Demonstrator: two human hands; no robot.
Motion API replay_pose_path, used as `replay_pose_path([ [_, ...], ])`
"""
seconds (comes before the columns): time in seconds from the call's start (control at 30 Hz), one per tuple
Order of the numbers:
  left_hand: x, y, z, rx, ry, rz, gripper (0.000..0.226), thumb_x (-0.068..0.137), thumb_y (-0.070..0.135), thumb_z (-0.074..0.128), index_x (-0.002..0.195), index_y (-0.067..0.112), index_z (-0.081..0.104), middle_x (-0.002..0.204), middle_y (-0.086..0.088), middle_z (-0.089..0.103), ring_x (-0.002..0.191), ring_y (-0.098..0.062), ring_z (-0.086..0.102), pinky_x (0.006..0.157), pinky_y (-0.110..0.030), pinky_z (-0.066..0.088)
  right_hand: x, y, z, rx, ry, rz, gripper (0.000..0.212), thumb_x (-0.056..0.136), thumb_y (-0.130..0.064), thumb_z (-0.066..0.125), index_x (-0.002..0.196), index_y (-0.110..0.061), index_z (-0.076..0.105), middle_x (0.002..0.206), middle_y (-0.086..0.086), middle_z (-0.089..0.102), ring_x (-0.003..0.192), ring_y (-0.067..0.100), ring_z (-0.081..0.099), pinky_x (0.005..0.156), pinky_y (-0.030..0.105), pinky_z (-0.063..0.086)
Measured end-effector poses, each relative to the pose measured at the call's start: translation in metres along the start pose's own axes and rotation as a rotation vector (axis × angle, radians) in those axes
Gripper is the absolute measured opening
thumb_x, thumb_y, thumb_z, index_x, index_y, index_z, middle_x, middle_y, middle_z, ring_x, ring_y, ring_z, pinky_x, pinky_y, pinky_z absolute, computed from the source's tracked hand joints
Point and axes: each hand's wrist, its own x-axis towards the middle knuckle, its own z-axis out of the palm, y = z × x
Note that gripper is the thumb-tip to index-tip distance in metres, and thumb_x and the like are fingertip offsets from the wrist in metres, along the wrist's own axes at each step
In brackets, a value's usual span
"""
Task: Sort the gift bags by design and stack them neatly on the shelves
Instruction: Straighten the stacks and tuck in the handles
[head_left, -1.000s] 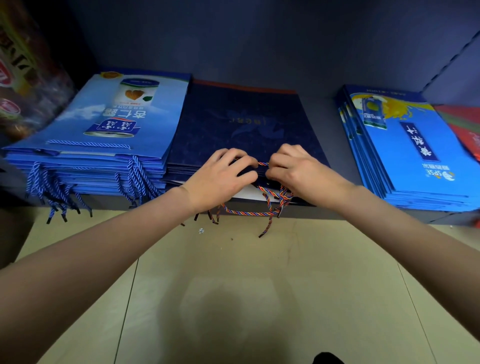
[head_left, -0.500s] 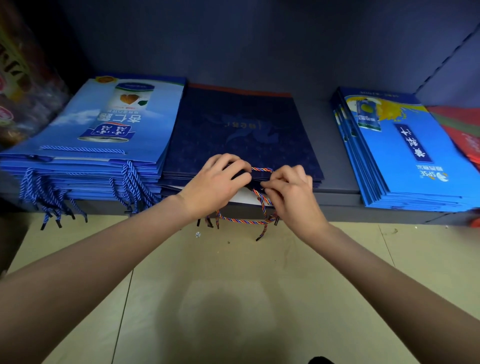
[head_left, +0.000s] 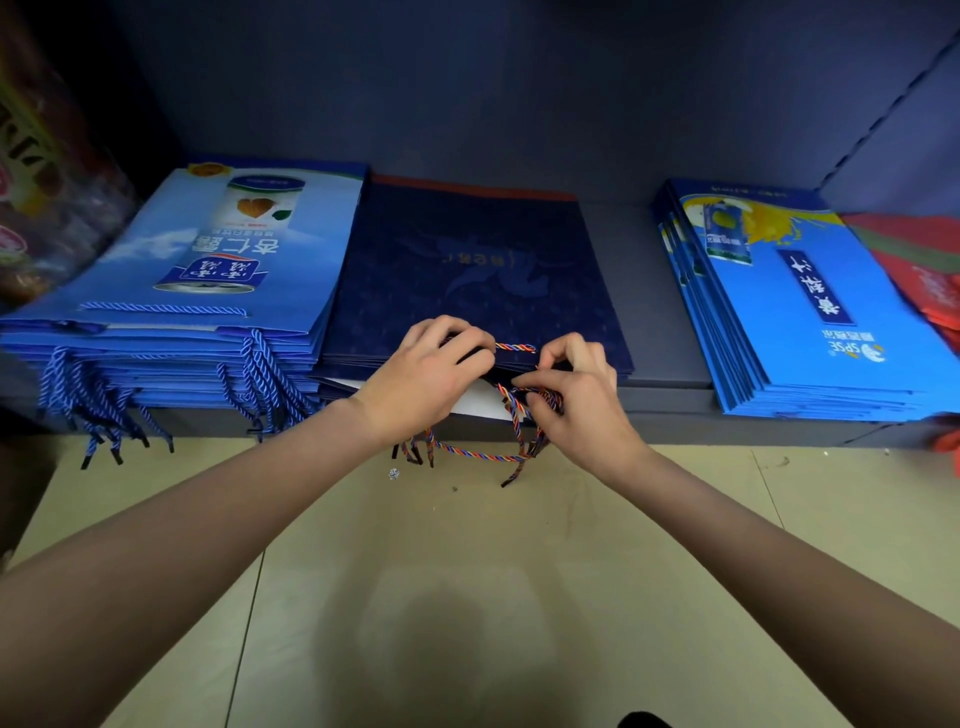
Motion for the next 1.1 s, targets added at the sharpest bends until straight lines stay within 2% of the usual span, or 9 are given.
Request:
replay_pose_path([
  [0.07, -0.001, 0.0, 0.001, 0.005, -0.005, 0.007, 0.051, 0.066, -0.008, 0.074, 0.096, 0.015, 0.041, 0.107, -0.005, 0.063, 0.1, -0.023, 0.043, 0.084, -0.043, 0.049, 0.001, 0.0, 0.001, -0.016, -0.047, -0.022, 0.024, 0.083, -0.011, 0.063, 0.105, -0.014, 0.071, 0.102, -0.005, 0.038, 0.109, 0.021, 0.036, 0.09, 0.024, 0.017],
  [0.13, -0.001, -0.001, 0.001, 0.019, -0.013, 0.031, 0.05, 0.065, -0.008, 0.074, 0.096, 0.014, 0.041, 0.106, -0.006, 0.063, 0.1, -0.025, 0.043, 0.083, -0.044, 0.049, 0.0, 0.002, 0.002, -0.03, -0.084, -0.051, 0.026, 0.081, -0.018, 0.064, 0.106, -0.015, 0.071, 0.109, 0.0, 0.044, 0.111, 0.02, 0.035, 0.094, 0.028, 0.019],
  [0.2, -0.001, -0.001, 0.0, 0.029, -0.017, 0.053, 0.051, 0.064, -0.008, 0.075, 0.096, 0.013, 0.041, 0.106, -0.007, 0.063, 0.101, -0.025, 0.044, 0.084, -0.044, 0.049, 0.0, 0.006, 0.001, -0.053, -0.06, -0.085, 0.028, 0.076, -0.025, 0.066, 0.102, -0.014, 0.071, 0.112, 0.005, 0.049, 0.109, 0.017, 0.034, 0.093, 0.033, 0.024],
  [0.27, -0.001, -0.001, -0.001, 0.035, -0.01, 0.057, 0.051, 0.064, -0.009, 0.074, 0.096, 0.013, 0.041, 0.107, -0.007, 0.063, 0.102, -0.025, 0.044, 0.084, -0.043, 0.049, 0.003, 0.006, 0.0, -0.067, -0.029, -0.085, 0.024, 0.074, -0.023, 0.072, 0.096, -0.012, 0.071, 0.111, 0.007, 0.049, 0.108, 0.018, 0.036, 0.092, 0.033, 0.026],
  [0.4, -0.001, -0.001, -0.001, 0.014, 0.002, 0.038, 0.051, 0.065, -0.01, 0.074, 0.099, 0.012, 0.043, 0.108, -0.008, 0.063, 0.102, -0.025, 0.044, 0.083, -0.043, 0.049, 0.008, 0.0, 0.0, 0.008, -0.013, -0.037, 0.021, 0.075, -0.011, 0.074, 0.095, -0.01, 0.072, 0.111, 0.006, 0.048, 0.111, 0.023, 0.04, 0.095, 0.03, 0.025],
  [0.6, 0.0, -0.001, 0.001, 0.007, -0.005, 0.025, 0.052, 0.064, -0.01, 0.075, 0.1, 0.012, 0.043, 0.108, -0.007, 0.063, 0.102, -0.023, 0.043, 0.084, -0.043, 0.049, 0.01, -0.001, -0.002, 0.041, -0.057, 0.02, 0.015, 0.083, -0.016, 0.067, 0.097, -0.013, 0.073, 0.103, -0.006, 0.035, 0.111, 0.016, 0.033, 0.094, 0.024, 0.019],
  [0.73, -0.001, -0.001, 0.001, 0.003, -0.014, 0.035, 0.054, 0.063, -0.01, 0.076, 0.098, 0.013, 0.041, 0.107, -0.007, 0.063, 0.101, -0.023, 0.043, 0.084, -0.045, 0.05, 0.016, 0.0, -0.005, 0.098, -0.155, 0.062, 0.017, 0.079, -0.016, 0.071, 0.096, -0.016, 0.072, 0.104, -0.006, 0.033, 0.108, 0.012, 0.029, 0.103, 0.031, 0.025],
  [0.93, -0.001, -0.001, 0.001, -0.005, 0.002, 0.023, 0.054, 0.063, -0.011, 0.075, 0.1, 0.012, 0.043, 0.109, -0.007, 0.062, 0.102, -0.024, 0.043, 0.085, -0.043, 0.049, 0.003, 0.004, -0.001, -0.004, 0.063, -0.061, 0.023, 0.072, -0.029, 0.068, 0.093, -0.018, 0.072, 0.119, 0.007, 0.05, 0.114, 0.02, 0.038, 0.097, 0.034, 0.025],
  [1.1, -0.001, -0.001, 0.001, -0.007, 0.004, 0.031, 0.054, 0.064, -0.012, 0.074, 0.1, 0.012, 0.042, 0.109, -0.008, 0.062, 0.102, -0.024, 0.043, 0.086, -0.043, 0.049, 0.003, 0.0, 0.001, -0.033, 0.072, -0.042, 0.021, 0.072, -0.019, 0.076, 0.093, -0.017, 0.072, 0.123, 0.008, 0.048, 0.119, 0.028, 0.04, 0.1, 0.036, 0.024],
])
